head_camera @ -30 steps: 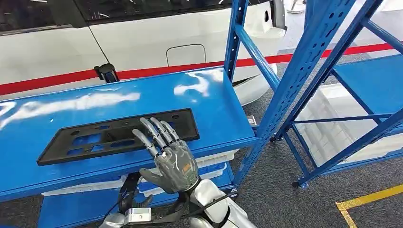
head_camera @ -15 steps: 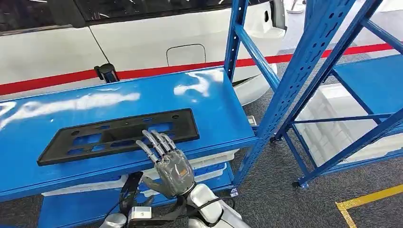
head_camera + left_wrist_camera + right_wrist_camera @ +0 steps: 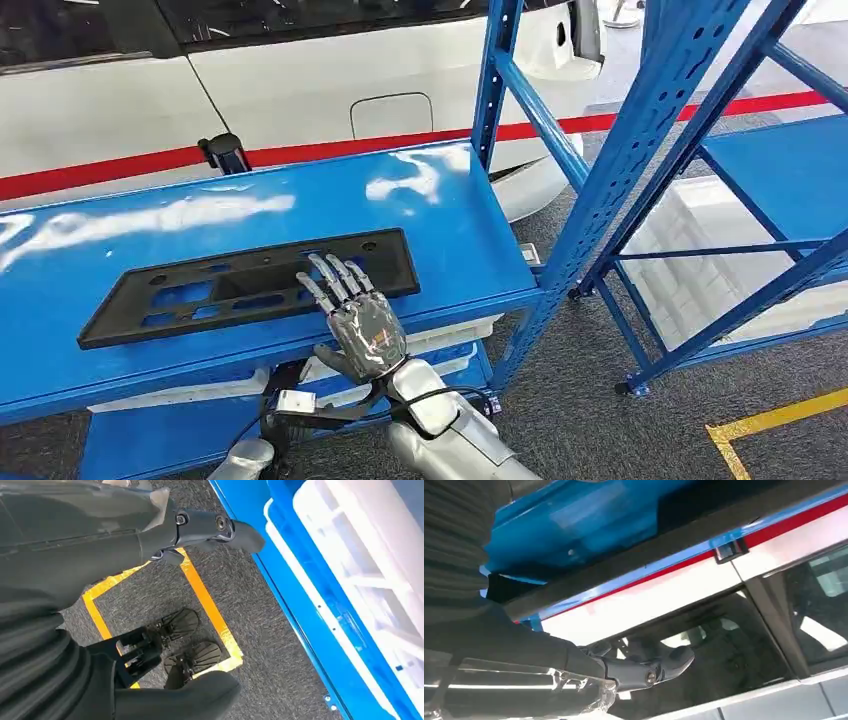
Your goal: Take the parts from the cabinet and place them on the table.
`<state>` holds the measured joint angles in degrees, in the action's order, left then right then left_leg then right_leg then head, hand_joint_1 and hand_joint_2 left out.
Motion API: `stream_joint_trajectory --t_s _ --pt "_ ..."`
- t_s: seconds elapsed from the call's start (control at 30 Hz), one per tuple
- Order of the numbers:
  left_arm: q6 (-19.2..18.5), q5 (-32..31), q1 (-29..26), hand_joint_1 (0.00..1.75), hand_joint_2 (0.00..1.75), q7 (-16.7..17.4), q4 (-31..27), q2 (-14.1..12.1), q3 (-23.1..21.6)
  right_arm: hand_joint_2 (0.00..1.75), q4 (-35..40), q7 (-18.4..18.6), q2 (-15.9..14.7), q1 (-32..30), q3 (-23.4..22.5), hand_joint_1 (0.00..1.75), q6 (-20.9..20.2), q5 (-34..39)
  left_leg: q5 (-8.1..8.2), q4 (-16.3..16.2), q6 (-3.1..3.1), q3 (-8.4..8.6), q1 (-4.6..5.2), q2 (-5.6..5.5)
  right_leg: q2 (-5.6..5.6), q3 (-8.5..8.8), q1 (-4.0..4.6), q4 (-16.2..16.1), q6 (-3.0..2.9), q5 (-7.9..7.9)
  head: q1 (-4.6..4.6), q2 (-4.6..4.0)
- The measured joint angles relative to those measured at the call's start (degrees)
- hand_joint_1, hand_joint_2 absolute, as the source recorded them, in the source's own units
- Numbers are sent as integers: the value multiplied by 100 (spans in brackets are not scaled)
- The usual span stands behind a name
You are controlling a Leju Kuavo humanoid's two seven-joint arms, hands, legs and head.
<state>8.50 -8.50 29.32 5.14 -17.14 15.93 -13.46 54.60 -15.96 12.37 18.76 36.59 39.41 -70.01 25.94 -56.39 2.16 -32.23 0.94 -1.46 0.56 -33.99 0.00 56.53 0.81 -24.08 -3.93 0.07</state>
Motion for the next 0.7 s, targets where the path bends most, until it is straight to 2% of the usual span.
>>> stream_joint_trajectory --t_s 0.7 --pt "-61 52 54 0 175 9 2 7 -142 175 -301 221 236 437 -109 0 2 50 0 0 0 1 0 0 0 0 0 0 0 0 -2 0"
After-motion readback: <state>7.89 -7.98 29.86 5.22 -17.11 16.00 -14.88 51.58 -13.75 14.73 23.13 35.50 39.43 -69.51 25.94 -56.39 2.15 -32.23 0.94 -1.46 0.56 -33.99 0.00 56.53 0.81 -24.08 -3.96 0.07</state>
